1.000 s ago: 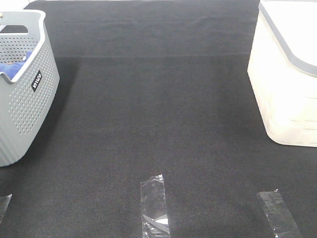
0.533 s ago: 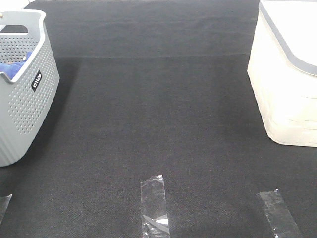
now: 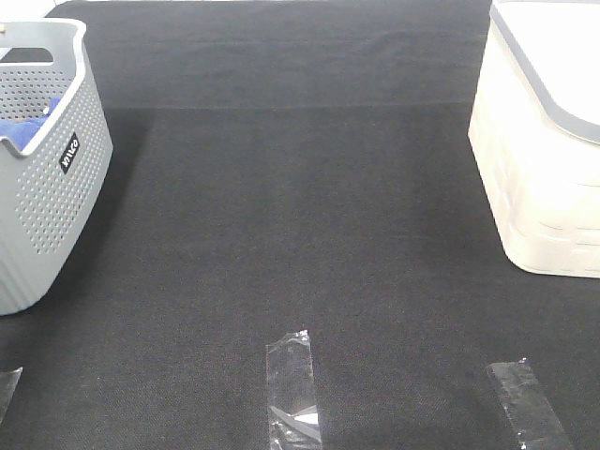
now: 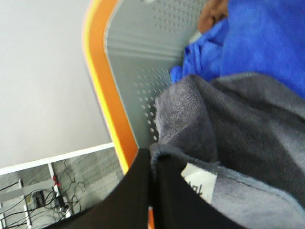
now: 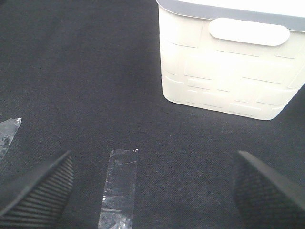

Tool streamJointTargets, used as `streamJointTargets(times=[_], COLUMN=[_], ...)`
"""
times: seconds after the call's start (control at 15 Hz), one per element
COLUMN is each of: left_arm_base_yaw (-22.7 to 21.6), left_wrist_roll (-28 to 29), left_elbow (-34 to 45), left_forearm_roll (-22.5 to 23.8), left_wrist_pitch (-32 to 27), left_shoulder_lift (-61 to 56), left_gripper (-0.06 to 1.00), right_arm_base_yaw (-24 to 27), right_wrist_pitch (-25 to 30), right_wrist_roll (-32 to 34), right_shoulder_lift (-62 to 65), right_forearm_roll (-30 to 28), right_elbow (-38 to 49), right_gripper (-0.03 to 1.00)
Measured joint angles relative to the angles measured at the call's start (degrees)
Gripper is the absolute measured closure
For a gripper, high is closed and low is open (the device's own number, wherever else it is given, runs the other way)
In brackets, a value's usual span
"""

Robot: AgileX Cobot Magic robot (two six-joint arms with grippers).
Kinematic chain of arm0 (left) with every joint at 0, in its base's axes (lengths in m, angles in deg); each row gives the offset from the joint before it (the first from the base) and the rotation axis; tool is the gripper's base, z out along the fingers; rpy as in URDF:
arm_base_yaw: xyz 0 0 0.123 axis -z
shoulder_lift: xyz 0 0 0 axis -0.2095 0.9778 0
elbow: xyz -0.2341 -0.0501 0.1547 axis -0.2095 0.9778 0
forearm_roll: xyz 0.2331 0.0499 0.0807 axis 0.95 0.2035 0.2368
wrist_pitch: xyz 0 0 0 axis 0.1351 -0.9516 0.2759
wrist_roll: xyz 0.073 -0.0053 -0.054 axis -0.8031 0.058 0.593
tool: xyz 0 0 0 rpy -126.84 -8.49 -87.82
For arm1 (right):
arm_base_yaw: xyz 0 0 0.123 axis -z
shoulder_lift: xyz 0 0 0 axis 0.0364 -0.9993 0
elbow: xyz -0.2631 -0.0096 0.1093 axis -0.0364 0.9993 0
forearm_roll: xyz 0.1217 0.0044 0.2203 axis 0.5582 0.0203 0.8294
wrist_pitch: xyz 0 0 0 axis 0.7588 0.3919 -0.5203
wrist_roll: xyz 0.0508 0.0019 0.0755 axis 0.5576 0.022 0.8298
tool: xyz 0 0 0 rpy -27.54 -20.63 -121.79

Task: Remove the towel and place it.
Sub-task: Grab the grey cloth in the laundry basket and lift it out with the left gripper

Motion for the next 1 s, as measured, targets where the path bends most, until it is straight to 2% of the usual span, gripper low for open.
streamJointTargets(times=[0.4, 0.67, 1.0], left_arm_base_yaw=[0.34, 6.99, 15.58], left_wrist_roll=[0.40, 1.26, 6.93], left_elbow=[-0.57, -3.38, -10.37], left_forearm_roll=[-9.80, -11.80, -12.83], left_wrist_pitch=[4.98, 8.94, 16.44], left_shoulder_lift=[-8.82, -11.12, -11.17], left_gripper=[0.94, 0.94, 0.94], right_arm_base_yaw=[0.00, 0.00, 0.00], right_wrist_pitch=[0.00, 0.00, 0.00], right_wrist_roll=[0.00, 0.00, 0.00], right_shoulder_lift=[0.00, 0.00, 0.00], right_forearm_roll=[0.00, 0.00, 0.00], right_elbow=[0.00, 0.00, 0.00], right_gripper=[0.14, 0.14, 0.14])
